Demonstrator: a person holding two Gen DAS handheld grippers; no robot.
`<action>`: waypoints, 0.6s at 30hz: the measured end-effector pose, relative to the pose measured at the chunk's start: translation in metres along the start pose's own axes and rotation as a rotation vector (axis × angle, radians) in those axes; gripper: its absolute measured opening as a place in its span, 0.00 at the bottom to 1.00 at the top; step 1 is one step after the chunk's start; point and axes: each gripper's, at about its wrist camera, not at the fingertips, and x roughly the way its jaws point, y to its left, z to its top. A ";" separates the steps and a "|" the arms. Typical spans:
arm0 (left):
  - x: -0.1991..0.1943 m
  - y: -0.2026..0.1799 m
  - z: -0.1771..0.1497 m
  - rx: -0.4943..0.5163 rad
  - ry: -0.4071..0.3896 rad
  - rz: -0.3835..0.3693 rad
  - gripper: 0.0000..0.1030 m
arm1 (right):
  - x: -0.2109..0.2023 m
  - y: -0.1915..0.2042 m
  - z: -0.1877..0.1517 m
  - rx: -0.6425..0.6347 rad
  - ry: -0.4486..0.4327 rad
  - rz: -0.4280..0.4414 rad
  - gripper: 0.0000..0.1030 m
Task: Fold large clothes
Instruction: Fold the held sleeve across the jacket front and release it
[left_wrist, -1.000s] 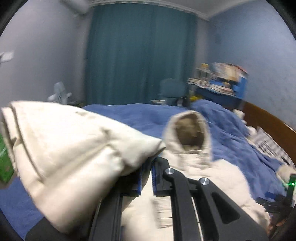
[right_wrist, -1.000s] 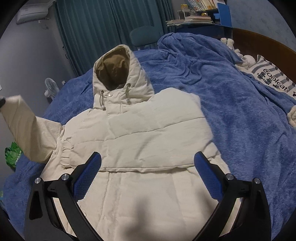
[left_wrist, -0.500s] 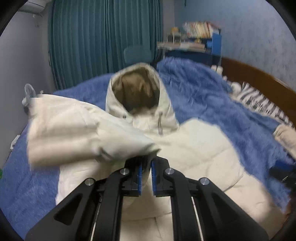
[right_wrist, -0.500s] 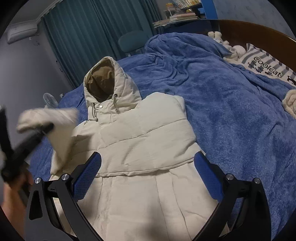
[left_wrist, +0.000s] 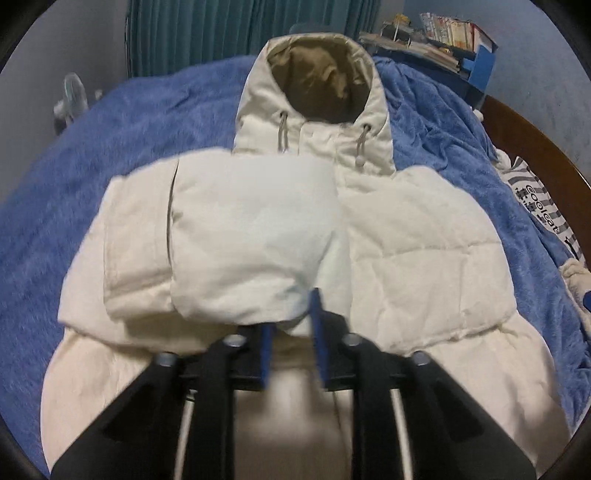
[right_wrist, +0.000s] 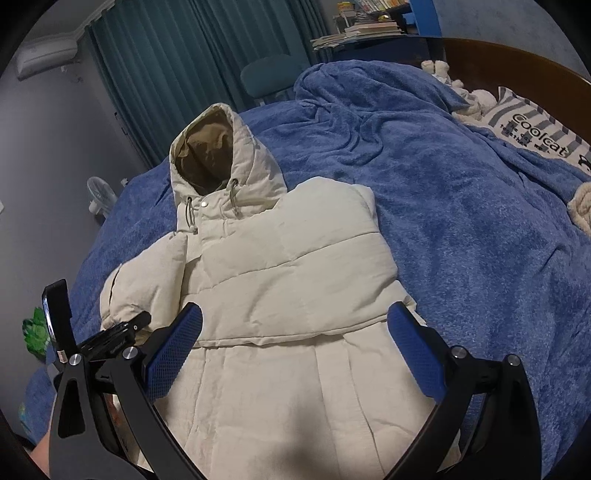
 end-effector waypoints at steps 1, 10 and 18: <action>-0.001 0.001 -0.003 0.011 0.004 0.011 0.39 | 0.000 0.003 -0.001 -0.012 0.001 -0.003 0.94; -0.040 0.025 -0.035 0.038 0.008 0.124 0.72 | 0.006 0.022 -0.006 -0.062 0.013 -0.015 0.94; -0.076 0.060 -0.051 -0.089 -0.069 0.188 0.79 | 0.015 0.052 -0.014 -0.105 0.031 -0.006 0.94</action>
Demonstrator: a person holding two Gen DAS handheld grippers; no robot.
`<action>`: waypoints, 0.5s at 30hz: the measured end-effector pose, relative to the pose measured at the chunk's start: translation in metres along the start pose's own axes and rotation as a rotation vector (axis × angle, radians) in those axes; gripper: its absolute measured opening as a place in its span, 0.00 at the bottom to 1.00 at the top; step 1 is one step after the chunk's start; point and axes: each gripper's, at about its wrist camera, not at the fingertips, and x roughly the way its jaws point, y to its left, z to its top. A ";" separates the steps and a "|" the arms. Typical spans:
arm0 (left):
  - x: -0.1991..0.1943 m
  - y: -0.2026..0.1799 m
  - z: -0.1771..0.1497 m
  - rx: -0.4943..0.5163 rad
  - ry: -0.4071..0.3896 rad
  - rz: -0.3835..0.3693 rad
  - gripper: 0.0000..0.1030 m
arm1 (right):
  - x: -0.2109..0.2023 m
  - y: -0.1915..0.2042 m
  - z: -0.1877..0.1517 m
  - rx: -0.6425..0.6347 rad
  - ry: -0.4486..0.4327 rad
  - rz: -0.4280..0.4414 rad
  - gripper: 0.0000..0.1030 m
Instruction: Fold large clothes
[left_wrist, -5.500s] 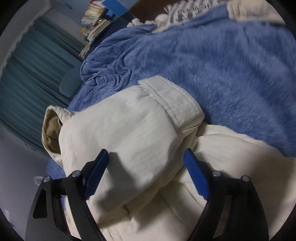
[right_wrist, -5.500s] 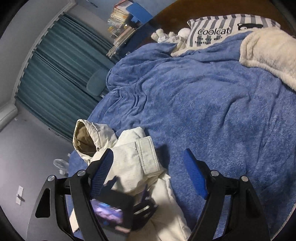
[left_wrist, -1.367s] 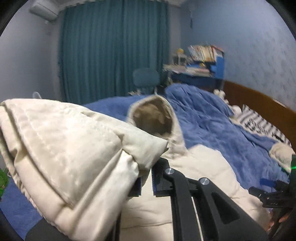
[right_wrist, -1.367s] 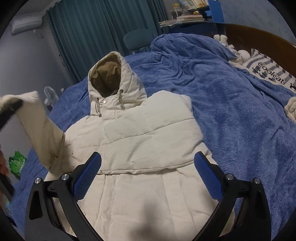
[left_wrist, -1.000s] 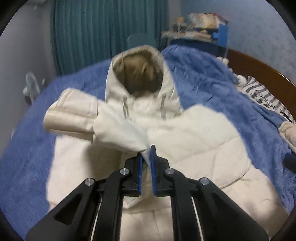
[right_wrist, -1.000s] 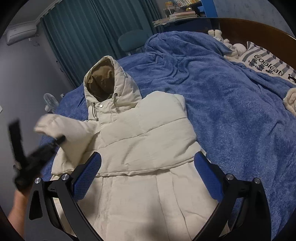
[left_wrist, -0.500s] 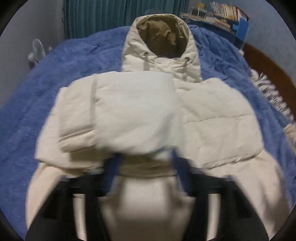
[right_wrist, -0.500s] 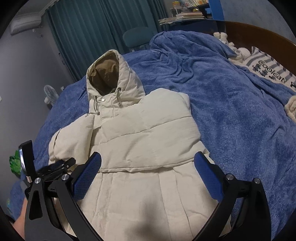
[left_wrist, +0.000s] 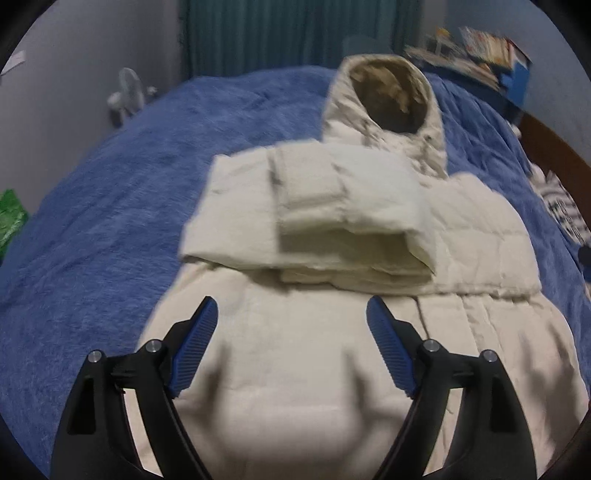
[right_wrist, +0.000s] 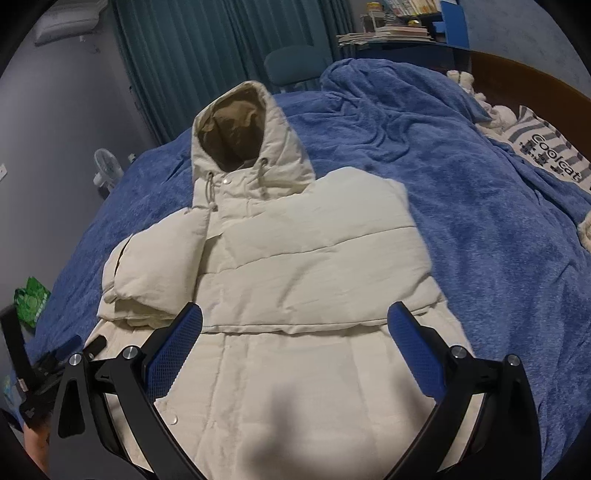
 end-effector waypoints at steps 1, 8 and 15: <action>-0.001 0.002 0.000 -0.001 -0.014 0.015 0.80 | 0.001 0.005 -0.001 -0.012 0.003 0.001 0.94; 0.002 0.012 -0.003 0.095 -0.056 0.087 0.80 | 0.017 0.038 -0.009 -0.028 0.029 0.018 0.94; 0.011 0.059 0.003 0.018 -0.021 0.054 0.80 | 0.040 0.090 -0.012 -0.134 0.003 0.078 0.94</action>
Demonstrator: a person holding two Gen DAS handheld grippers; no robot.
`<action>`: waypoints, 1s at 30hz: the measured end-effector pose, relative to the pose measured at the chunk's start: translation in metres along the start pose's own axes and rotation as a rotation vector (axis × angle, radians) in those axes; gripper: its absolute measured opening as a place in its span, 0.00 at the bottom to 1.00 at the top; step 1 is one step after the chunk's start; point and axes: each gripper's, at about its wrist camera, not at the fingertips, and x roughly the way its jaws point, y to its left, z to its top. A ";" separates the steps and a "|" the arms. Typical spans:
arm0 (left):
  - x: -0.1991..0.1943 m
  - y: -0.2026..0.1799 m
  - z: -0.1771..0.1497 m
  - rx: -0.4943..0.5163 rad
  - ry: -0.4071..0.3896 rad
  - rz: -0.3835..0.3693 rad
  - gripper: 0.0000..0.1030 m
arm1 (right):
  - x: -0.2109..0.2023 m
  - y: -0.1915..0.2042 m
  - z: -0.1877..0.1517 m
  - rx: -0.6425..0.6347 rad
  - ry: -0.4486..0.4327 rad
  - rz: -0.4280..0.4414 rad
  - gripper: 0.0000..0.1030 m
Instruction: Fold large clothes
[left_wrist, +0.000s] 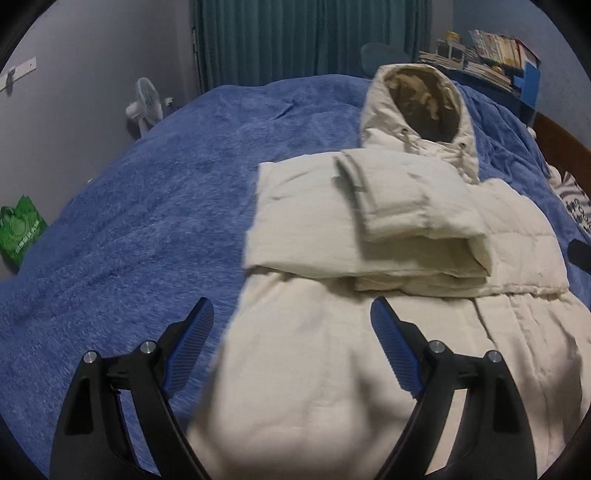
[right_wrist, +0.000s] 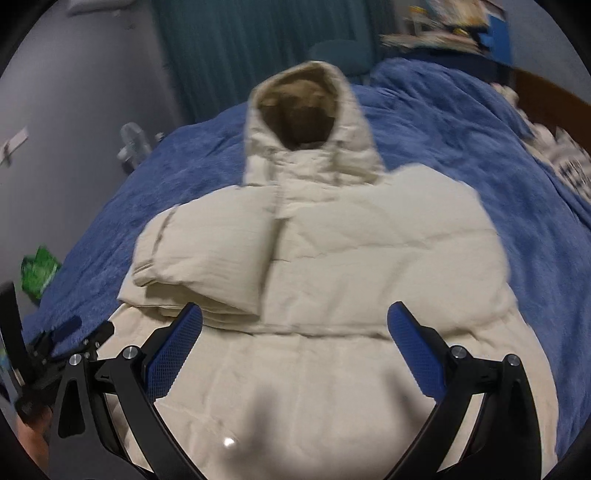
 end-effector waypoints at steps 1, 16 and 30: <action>0.002 0.008 0.001 -0.012 0.007 0.005 0.80 | 0.004 0.010 0.003 -0.041 -0.014 -0.001 0.94; 0.034 0.044 -0.007 -0.165 0.119 -0.061 0.80 | 0.091 0.111 -0.004 -0.511 0.015 -0.159 0.42; 0.036 0.038 -0.010 -0.132 0.120 -0.037 0.80 | 0.039 -0.006 0.045 0.044 -0.108 -0.018 0.10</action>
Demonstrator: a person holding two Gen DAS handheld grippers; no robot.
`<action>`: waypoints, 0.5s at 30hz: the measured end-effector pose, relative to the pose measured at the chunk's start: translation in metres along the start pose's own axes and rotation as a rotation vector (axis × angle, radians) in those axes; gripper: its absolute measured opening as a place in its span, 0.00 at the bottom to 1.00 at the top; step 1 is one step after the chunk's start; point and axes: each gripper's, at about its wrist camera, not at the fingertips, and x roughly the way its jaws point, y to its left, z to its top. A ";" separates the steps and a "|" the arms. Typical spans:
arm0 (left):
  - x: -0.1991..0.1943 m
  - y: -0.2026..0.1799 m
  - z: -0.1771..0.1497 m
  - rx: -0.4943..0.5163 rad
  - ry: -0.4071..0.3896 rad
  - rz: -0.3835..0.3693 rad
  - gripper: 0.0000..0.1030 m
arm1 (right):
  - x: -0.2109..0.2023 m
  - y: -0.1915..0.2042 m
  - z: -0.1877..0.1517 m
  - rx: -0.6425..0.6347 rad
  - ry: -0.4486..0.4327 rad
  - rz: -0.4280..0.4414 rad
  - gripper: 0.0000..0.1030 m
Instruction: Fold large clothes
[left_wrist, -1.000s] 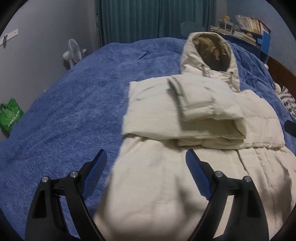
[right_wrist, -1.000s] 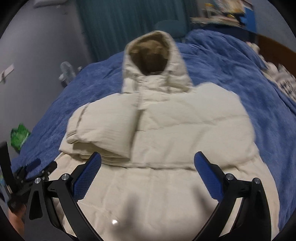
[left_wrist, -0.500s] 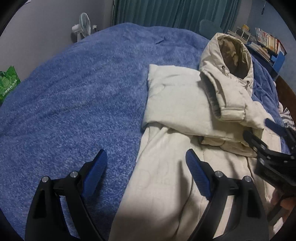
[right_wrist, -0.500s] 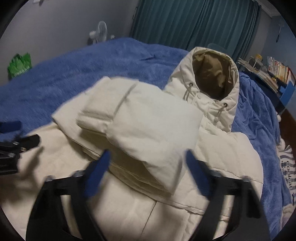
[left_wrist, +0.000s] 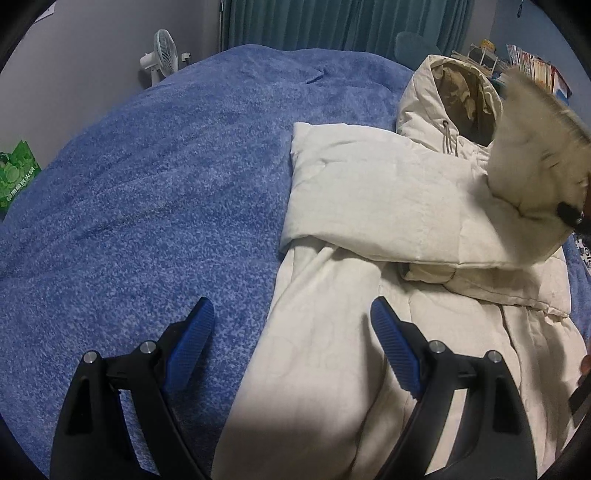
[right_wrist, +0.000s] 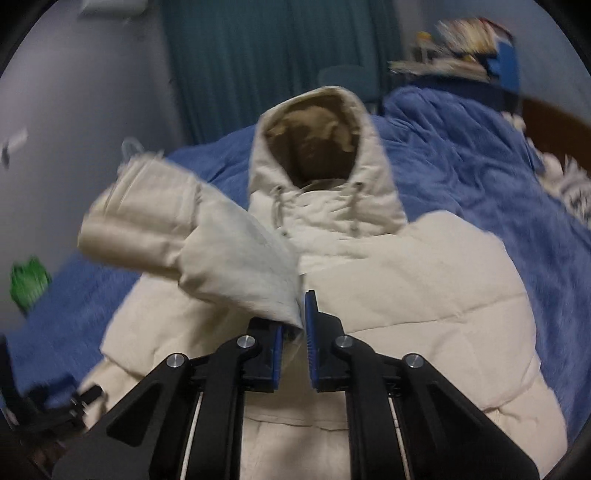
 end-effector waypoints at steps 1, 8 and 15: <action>0.001 -0.001 0.000 0.001 0.002 0.001 0.80 | -0.001 -0.008 0.002 0.024 -0.003 -0.003 0.10; 0.002 -0.004 -0.002 0.023 0.003 0.009 0.80 | 0.023 -0.049 -0.008 0.132 0.077 -0.075 0.11; 0.003 -0.004 -0.004 0.028 0.009 0.010 0.80 | 0.042 -0.074 -0.021 0.284 0.140 0.031 0.28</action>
